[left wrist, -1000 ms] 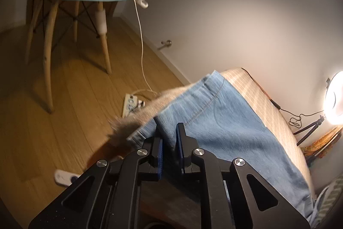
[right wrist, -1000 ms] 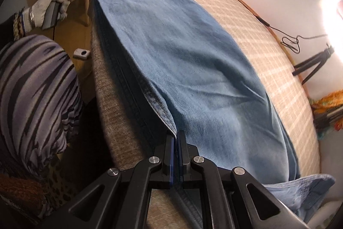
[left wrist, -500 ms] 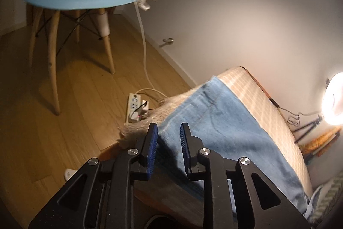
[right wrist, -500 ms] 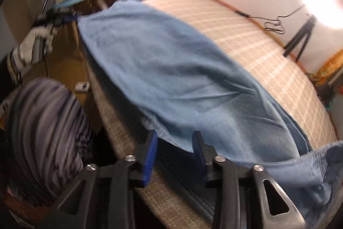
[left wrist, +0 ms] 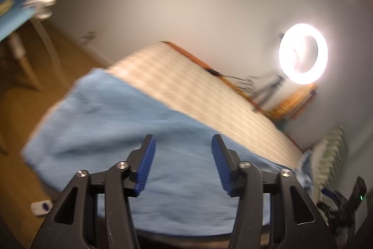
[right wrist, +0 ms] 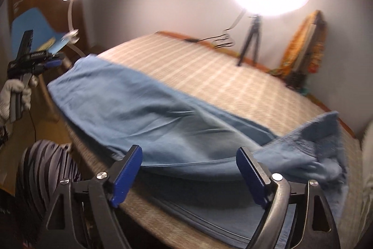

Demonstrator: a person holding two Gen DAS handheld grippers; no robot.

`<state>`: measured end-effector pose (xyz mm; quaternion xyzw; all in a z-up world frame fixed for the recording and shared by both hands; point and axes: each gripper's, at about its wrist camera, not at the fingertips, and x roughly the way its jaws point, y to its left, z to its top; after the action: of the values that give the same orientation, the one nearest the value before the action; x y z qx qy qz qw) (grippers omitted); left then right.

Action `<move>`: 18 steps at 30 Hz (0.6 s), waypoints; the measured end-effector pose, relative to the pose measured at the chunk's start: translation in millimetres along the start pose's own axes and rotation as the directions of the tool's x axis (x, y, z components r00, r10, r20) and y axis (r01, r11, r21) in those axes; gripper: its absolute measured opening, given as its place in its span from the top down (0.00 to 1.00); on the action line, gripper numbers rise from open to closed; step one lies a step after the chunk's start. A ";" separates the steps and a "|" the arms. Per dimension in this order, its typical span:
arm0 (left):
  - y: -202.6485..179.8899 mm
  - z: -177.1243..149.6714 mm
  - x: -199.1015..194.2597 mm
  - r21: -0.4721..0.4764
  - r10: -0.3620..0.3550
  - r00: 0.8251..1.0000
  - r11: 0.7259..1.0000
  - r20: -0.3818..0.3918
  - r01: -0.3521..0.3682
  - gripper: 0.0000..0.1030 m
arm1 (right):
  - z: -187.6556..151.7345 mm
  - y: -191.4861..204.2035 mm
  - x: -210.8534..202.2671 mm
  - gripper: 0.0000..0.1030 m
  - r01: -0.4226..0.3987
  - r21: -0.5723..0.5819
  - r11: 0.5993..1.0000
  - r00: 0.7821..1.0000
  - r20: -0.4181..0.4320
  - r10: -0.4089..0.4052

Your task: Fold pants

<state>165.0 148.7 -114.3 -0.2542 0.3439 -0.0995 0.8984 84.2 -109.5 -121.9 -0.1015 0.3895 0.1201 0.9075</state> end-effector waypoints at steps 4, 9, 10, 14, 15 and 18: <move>-48.1 2.1 21.5 0.093 -0.071 0.996 0.993 -0.054 0.075 0.48 | -1.9 -33.9 -17.3 0.16 0.067 0.090 0.994 0.998 0.009 -0.068; -102.4 -2.5 52.2 0.153 -0.171 0.974 0.969 -0.148 0.194 0.48 | -8.0 -69.6 -31.9 0.16 0.120 0.187 0.975 0.992 0.010 -0.124; -110.5 -4.1 55.5 0.160 -0.188 0.968 0.963 -0.169 0.215 0.48 | -9.4 -74.3 -33.9 0.16 0.134 0.195 0.972 0.990 0.010 -0.138; -152.6 -20.8 74.4 0.208 -0.249 0.929 0.928 -0.273 0.310 0.48 | -14.1 -95.8 -36.9 0.16 0.174 0.239 0.955 0.984 -0.001 -0.179; -161.9 -24.8 79.4 0.214 -0.266 0.915 0.917 -0.302 0.337 0.48 | -14.6 -102.1 -36.7 0.16 0.179 0.254 0.951 0.983 -0.004 -0.184; -185.5 -38.5 94.4 0.206 -0.317 0.860 0.883 -0.401 0.422 0.48 | -12.9 -124.5 -32.9 0.16 0.191 0.311 0.931 0.981 -0.026 -0.193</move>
<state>208.7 -57.5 -94.8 -0.1612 0.4266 -0.3646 0.8118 90.4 -236.0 -95.3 0.0059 0.3894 -0.0321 0.9205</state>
